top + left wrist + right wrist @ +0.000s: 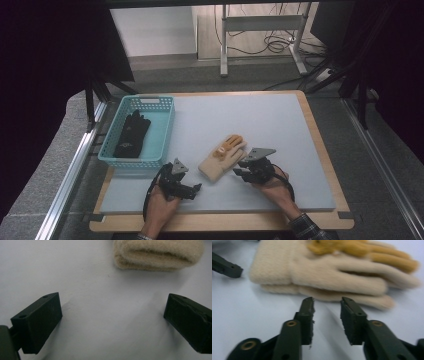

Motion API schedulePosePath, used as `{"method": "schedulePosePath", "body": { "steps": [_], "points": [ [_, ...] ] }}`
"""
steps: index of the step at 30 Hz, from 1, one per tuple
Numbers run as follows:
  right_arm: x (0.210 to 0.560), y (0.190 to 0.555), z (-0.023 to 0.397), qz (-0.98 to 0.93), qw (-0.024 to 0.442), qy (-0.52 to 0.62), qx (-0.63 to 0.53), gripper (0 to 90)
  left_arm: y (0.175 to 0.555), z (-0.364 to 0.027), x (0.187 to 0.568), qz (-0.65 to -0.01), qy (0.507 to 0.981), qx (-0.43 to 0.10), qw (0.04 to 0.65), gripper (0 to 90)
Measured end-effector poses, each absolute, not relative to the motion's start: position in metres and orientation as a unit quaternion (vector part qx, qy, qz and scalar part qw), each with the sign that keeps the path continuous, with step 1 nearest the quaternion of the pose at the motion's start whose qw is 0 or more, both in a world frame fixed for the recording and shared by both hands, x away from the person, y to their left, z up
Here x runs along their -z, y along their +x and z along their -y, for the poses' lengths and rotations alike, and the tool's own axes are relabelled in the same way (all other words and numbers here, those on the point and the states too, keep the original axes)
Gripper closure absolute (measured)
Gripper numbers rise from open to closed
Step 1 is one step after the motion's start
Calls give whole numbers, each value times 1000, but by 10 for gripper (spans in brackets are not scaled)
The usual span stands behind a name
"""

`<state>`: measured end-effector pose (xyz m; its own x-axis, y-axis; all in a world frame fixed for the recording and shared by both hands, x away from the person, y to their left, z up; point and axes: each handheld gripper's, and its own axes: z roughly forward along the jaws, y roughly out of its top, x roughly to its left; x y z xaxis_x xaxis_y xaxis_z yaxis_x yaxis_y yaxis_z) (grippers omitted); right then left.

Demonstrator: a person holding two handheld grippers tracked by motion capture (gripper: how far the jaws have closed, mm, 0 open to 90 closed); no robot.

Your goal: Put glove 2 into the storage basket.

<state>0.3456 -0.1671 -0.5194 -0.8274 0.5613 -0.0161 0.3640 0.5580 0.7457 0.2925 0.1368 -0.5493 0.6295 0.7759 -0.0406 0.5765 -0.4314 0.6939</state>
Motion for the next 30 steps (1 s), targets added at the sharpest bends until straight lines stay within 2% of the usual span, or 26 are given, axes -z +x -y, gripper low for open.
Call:
{"method": "schedulePosePath", "body": {
  "steps": [16,22,30],
  "points": [
    [514,352,240,-845,189,343,-365,256,292,-136,549,-407,832,-144,348,18],
    [524,353,259,-830,203,373,-361,212,293,-136,550,-406,833,-145,347,17],
    [530,356,262,-833,190,386,-349,192,293,-136,549,-408,833,-142,345,17]
  ]
}}
